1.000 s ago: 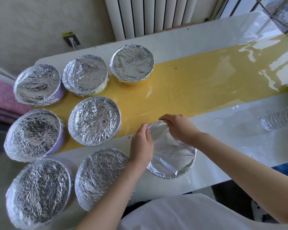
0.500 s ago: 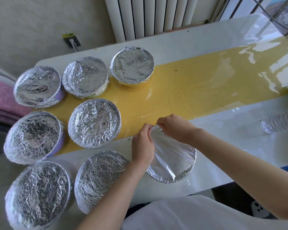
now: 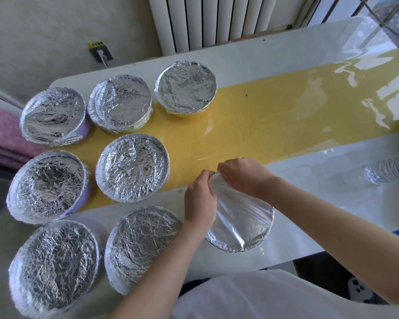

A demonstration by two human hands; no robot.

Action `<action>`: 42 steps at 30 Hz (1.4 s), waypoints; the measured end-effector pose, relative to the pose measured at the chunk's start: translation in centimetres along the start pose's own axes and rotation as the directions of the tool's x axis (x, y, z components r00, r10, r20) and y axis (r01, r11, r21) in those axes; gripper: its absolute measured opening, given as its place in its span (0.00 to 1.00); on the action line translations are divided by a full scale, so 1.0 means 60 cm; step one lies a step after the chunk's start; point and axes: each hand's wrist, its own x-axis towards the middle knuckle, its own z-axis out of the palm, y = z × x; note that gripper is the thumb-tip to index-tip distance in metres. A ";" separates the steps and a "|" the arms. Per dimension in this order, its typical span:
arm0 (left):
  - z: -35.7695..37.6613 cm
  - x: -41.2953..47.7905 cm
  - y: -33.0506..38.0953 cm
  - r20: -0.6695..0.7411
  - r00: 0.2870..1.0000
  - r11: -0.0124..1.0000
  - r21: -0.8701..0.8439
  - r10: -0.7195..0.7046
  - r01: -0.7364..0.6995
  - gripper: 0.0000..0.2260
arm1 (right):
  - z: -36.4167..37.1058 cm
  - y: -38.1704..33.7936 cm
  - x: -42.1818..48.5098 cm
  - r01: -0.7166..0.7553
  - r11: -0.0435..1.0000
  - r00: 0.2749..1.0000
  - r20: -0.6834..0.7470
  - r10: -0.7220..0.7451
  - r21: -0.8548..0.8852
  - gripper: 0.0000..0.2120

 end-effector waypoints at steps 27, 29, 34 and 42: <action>-0.001 0.006 -0.018 -0.084 0.996 0.999 0.012 0.035 -0.034 0.09 | -0.006 0.005 0.003 -0.090 0.988 0.996 0.039 0.086 0.125 0.12; 0.000 0.005 -0.016 -0.078 0.996 0.999 0.015 0.039 -0.038 0.09 | -0.005 0.006 0.005 -0.098 0.980 0.995 0.031 0.094 0.171 0.11; 0.004 0.006 -0.017 -0.058 0.997 0.999 0.037 0.043 -0.040 0.11 | -0.006 0.003 0.013 -0.085 0.987 0.995 0.053 0.079 0.134 0.11; -0.004 0.002 -0.011 -0.083 0.996 1.000 -0.005 0.020 -0.021 0.09 | -0.003 -0.005 0.012 -0.061 0.977 0.998 0.029 0.056 0.203 0.14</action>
